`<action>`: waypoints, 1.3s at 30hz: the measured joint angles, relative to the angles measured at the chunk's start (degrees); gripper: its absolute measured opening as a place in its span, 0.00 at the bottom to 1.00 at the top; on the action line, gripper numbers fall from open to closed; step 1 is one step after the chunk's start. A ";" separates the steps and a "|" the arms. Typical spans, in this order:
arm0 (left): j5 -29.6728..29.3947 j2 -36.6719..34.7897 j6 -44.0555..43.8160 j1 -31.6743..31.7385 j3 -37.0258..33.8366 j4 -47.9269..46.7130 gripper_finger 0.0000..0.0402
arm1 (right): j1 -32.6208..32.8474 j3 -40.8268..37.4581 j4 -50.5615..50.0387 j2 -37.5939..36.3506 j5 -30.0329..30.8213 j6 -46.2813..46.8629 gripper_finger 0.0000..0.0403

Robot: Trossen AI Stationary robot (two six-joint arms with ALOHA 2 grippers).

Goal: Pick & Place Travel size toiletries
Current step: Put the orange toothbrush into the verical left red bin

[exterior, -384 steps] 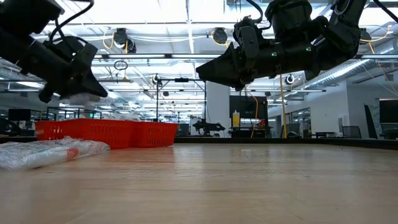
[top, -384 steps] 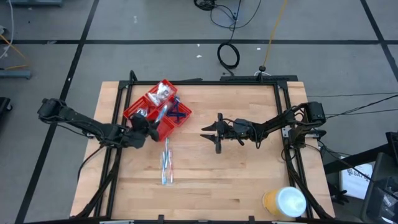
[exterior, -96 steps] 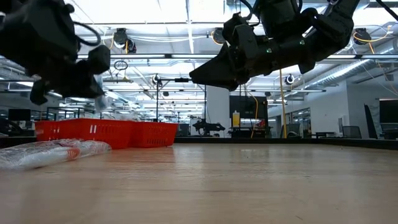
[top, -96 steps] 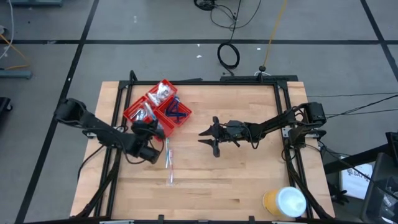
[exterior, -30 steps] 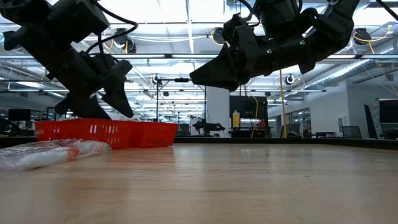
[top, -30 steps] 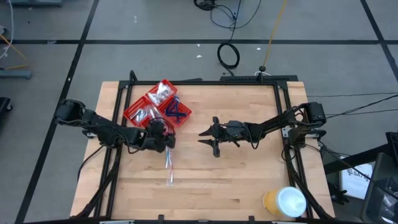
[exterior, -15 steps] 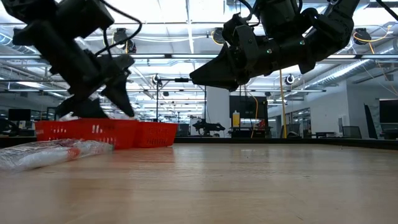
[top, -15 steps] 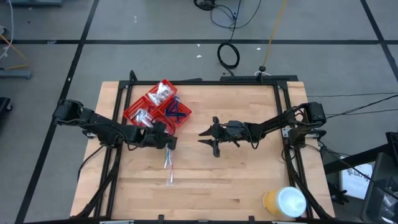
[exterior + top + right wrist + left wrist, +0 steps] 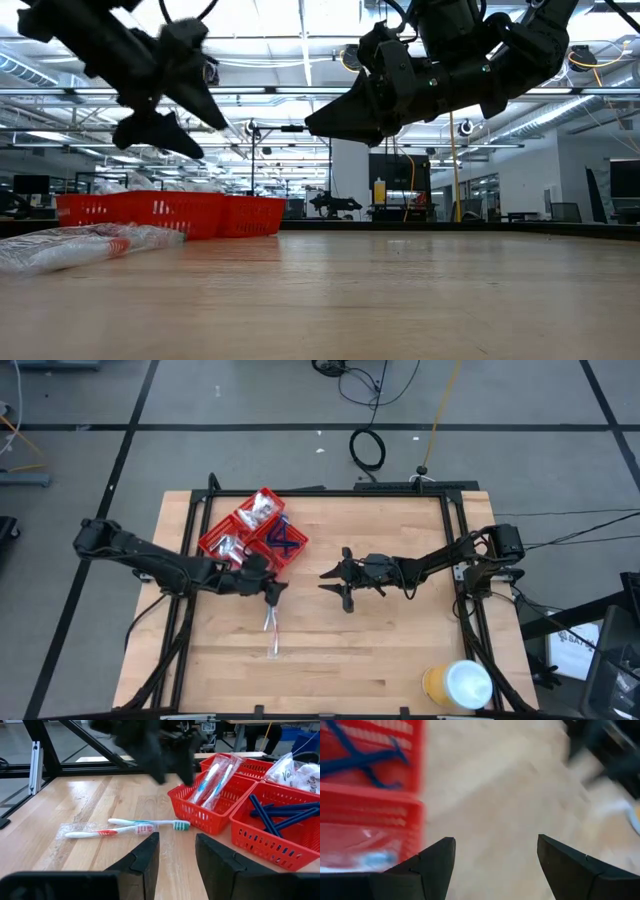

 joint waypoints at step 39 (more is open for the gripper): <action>20.14 32.94 -21.15 -9.31 23.98 -35.17 0.68 | 0.02 0.00 0.05 0.03 0.13 -0.30 0.29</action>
